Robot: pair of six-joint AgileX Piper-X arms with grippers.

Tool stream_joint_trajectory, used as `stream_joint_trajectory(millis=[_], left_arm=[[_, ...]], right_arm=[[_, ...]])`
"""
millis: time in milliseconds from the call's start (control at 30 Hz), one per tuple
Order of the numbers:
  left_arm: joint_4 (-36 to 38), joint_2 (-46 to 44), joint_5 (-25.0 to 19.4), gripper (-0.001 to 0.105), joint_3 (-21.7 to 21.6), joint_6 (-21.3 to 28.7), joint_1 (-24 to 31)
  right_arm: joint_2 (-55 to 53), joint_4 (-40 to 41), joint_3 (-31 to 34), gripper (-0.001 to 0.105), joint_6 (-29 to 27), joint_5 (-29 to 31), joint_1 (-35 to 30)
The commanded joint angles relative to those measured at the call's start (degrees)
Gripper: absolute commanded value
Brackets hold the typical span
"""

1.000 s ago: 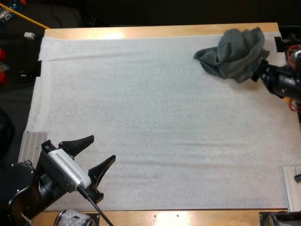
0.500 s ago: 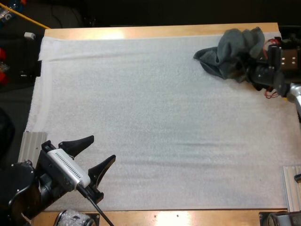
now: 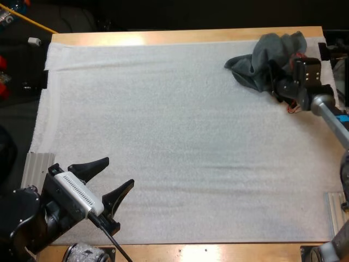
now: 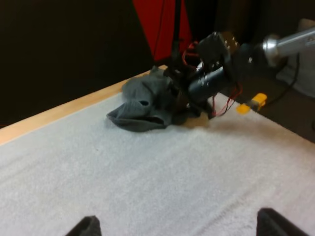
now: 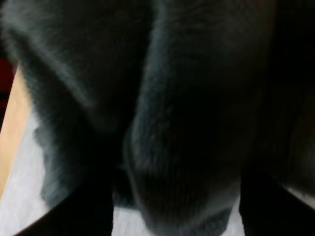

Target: Pick towel from pile, fold and stack

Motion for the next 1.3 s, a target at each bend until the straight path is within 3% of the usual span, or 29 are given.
stream_joint_trajectory(millis=[0,200,300,367,400,567,767,1100,1267], left_arm=[[-0.1,0.2,0.2,0.062,-0.3,-0.7,-0.3],[-0.1,0.2,0.3,0.062,-0.3,-0.7,-0.3],[-0.1,0.2,0.6,0.062,-0.3,-0.7,-0.3],[-0.1,0.2,0.6,0.062,-0.3,-0.7,-0.3],[-0.1,0.2,0.6,0.062,-0.3,-0.7,-0.3],[-0.1,0.2,0.6,0.062,-0.3,-0.8,-0.3],[-0.1,0.2,0.6,0.062,-0.3,-0.9,-0.3],[-0.1,0.2,0.6,0.062,-0.3,-1.1,-0.3],[1.3,0.2,2.4,0.062,-0.3,-1.1,-0.3]], right_arm=[[0.5,-2.0,-0.5,0.055,0.8,-0.3,0.1],[4.3,-3.2,-0.9,0.050,3.2,-0.2,0.1],[4.7,-3.5,-1.0,0.026,3.2,-3.1,0.1],[4.2,-4.2,-1.0,0.003,3.1,-7.3,0.1],[3.7,-4.2,-1.0,0.000,2.9,-8.2,0.1],[-1.6,-3.5,-1.0,0.000,-1.8,-11.2,0.1],[-12.4,-1.9,-1.0,0.000,-10.4,-9.4,0.7],[-30.7,-1.1,-1.5,0.000,-14.1,-9.9,0.7],[-38.8,1.8,-1.5,0.000,-14.1,-15.5,0.7]])
